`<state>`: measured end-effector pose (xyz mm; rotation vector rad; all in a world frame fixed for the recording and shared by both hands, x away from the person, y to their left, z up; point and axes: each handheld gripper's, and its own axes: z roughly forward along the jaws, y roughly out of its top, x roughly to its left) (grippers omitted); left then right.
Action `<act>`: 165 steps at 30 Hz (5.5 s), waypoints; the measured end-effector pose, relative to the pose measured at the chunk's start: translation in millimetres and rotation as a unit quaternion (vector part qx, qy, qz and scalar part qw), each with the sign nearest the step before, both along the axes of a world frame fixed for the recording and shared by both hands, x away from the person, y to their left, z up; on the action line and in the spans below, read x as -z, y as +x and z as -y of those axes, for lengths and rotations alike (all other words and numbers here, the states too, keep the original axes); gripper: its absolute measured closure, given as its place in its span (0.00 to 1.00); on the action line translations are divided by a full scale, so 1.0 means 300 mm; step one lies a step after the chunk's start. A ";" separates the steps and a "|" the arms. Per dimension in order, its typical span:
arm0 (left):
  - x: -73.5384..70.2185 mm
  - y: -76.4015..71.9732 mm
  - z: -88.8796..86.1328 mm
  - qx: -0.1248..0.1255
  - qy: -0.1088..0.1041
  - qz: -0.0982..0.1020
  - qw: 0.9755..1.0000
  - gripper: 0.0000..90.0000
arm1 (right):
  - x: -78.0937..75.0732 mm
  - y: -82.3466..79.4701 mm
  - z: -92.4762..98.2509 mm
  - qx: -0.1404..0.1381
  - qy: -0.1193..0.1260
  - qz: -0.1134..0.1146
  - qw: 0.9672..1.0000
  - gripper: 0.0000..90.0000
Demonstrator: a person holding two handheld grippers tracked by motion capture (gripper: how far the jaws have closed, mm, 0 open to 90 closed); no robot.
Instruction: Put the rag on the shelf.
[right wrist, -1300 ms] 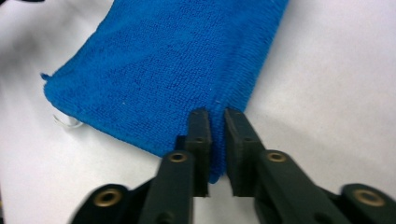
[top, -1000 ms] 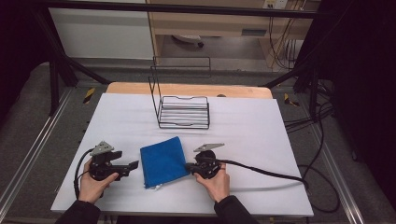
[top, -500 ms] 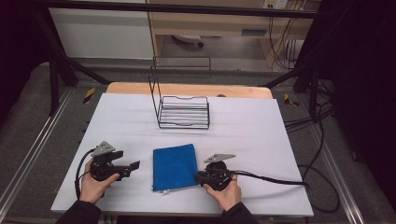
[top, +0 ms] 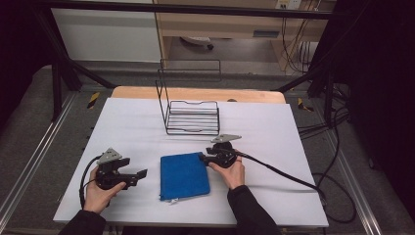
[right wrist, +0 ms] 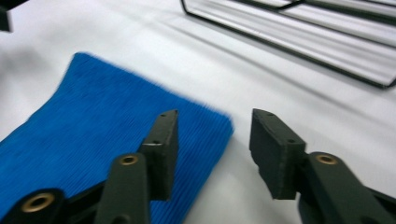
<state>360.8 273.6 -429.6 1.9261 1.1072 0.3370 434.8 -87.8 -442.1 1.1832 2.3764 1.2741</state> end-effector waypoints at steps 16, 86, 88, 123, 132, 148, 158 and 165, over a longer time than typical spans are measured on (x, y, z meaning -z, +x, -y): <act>-0.004 0.005 0.007 -0.004 0.000 0.005 1.000 0.13 | -0.011 0.024 -0.006 -0.007 -0.034 -0.030 0.999 0.97; 0.062 0.231 0.316 0.042 0.060 -0.055 0.996 0.93 | 0.039 0.011 0.085 0.009 0.019 -0.041 0.999 0.64; 0.063 0.230 0.316 0.042 0.059 -0.053 0.996 0.93 | 0.040 0.008 0.067 0.003 0.003 -0.039 0.999 0.66; -0.017 0.171 0.265 0.042 0.010 -0.006 0.999 0.94 | -0.038 -0.027 0.064 0.004 0.063 -0.048 0.997 0.96; -0.067 0.145 0.249 0.039 -0.007 0.019 0.999 0.94 | -0.106 -0.055 0.064 -0.010 0.068 -0.005 0.998 0.96; -0.157 0.095 0.265 0.039 -0.012 0.069 0.997 0.94 | -0.201 -0.089 0.095 -0.019 0.083 0.054 0.995 0.96; -0.209 0.078 0.262 0.036 -0.034 0.089 0.995 0.94 | -0.269 -0.119 0.102 -0.022 0.087 0.091 0.992 0.96; -0.249 0.070 0.264 0.036 -0.041 0.103 0.993 0.94 | -0.304 -0.131 0.110 -0.021 0.097 0.113 0.989 0.96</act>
